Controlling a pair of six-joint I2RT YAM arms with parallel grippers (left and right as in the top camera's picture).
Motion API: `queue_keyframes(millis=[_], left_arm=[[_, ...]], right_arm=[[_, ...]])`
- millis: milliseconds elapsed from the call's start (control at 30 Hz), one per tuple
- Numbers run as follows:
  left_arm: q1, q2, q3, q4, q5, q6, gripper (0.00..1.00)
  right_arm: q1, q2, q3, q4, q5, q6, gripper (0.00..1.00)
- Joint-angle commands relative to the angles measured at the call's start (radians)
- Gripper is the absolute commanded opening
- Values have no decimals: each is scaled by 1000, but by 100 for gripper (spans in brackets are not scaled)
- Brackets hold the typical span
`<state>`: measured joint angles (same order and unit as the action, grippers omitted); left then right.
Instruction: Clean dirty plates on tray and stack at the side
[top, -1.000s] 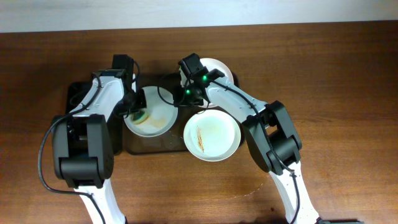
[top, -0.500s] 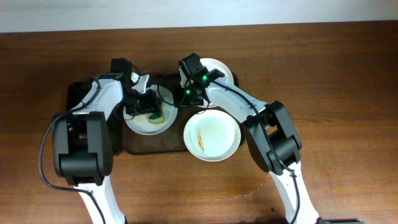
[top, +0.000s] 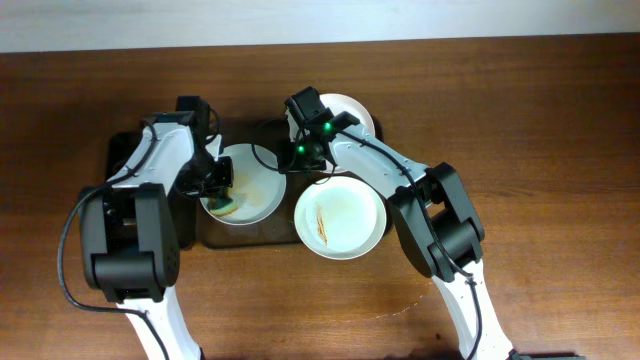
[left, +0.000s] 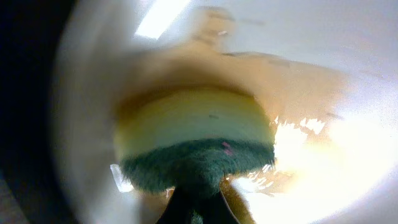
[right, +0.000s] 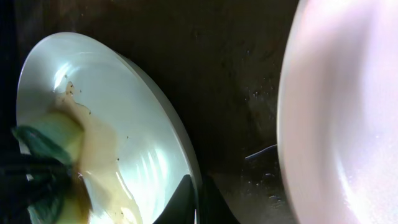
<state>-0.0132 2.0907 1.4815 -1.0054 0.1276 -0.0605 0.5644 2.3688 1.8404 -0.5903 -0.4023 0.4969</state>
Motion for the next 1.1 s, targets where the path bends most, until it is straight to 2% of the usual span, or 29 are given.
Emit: queue_keyframes(millis=[0, 133, 200, 333, 400, 500, 567, 667, 733, 933, 1067], left_arm=[[-9, 37, -35, 62, 358, 167, 1], [44, 37, -24, 272, 363, -69, 1], [83, 37, 8, 294, 363, -108, 1], [151, 35, 210, 98, 349, -100, 1], [180, 35, 370, -125, 240, -72, 1], [207, 35, 488, -280, 120, -43, 1], [221, 35, 496, -302, 54, -43, 1], [223, 38, 496, -304, -9, -43, 1], [223, 38, 496, -301, -13, -43, 1], [223, 38, 496, -282, -13, -43, 1], [223, 38, 496, -270, -13, -43, 1]], right_arm=[[6, 13, 10, 2, -5, 11, 4], [6, 13, 10, -5, -5, 11, 4], [6, 13, 10, -6, -5, 11, 4], [6, 13, 10, -13, -5, 12, 4], [12, 13, 10, -26, -5, 11, 4], [33, 13, 8, -31, 14, 12, 7], [59, 13, 8, -45, 48, 12, 18], [82, 13, 8, -50, 90, 13, 19], [84, 13, 8, -49, 104, 13, 4], [50, -89, 63, -115, 117, -29, 4], [58, -229, 95, -230, 342, -92, 4]])
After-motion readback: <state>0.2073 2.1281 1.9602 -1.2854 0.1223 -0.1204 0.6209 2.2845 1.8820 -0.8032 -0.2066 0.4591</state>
